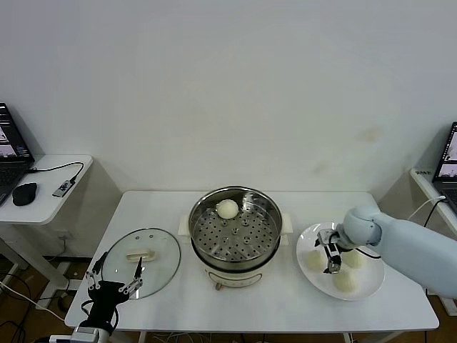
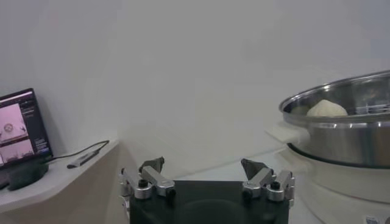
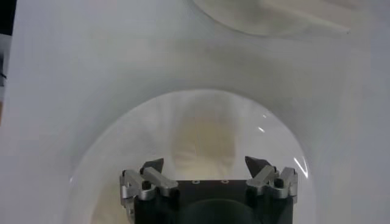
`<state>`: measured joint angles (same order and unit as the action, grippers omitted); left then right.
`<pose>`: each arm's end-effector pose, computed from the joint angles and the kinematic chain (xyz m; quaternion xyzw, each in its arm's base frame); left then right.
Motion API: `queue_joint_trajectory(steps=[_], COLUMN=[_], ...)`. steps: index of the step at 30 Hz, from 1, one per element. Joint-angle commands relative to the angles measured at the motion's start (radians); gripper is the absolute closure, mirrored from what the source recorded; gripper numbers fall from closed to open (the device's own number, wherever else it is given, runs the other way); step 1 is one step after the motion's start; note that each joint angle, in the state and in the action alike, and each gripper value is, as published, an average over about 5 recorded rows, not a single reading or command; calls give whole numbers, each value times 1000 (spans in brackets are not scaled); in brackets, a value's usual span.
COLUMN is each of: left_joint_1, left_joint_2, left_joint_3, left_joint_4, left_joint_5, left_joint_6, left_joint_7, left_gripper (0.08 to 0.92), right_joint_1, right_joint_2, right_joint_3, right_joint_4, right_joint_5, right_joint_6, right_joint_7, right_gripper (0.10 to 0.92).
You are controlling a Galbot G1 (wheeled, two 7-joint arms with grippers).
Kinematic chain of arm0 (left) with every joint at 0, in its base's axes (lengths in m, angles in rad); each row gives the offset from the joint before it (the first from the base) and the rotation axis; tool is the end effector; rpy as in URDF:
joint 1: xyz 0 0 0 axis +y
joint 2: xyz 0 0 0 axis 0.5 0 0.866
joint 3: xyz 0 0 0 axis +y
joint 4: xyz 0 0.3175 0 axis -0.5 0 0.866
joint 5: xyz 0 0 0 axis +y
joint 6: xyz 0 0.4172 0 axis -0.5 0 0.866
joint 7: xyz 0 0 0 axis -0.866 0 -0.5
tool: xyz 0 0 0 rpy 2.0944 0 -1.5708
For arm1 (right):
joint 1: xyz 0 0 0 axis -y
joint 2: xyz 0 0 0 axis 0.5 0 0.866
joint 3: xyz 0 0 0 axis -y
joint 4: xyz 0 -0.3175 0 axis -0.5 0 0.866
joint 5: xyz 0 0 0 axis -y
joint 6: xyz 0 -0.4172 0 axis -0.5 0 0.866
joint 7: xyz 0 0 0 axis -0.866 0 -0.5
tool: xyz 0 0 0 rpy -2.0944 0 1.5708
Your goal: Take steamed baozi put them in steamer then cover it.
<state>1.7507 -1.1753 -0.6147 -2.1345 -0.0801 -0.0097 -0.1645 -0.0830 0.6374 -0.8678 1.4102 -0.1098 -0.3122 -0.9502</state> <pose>0.2193 0.0661 -0.2843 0.0027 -0.9877 -0.1492 0.0458 0.4973 -0.0676 -0.2556 0.4971 -0.5362 0.5594 0.3906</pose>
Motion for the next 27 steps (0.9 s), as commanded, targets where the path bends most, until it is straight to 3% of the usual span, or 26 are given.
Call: queue_joint_trajectory(steps=[1,6,17,27], left_joint_1=[-2,-3,1,0], left_joint_2=[-1,-2,-2,0], left_joint_3=[2,2,1,3], left_joint_4=[3,1,-8,-18], left_joint_5=[0,0,0,-2], left_joint_6=[0,0,0,3], left_joint_7=[-1,-1,-1,-1], left_gripper=[177,177,177,177], right_joint_1=[-37,-37,-28,229], right_joint_2=[35,34,16,-134], right_joint_3=[32,35,44,-50], right_joint_4=[-37,-36,-19,105], right_joint_5=[-22,-26,-23,103], right_joint_6=[5,4,5,-27], right_joint_7=[4,-1,-20,-69], right_gripper=[203,232,413,423])
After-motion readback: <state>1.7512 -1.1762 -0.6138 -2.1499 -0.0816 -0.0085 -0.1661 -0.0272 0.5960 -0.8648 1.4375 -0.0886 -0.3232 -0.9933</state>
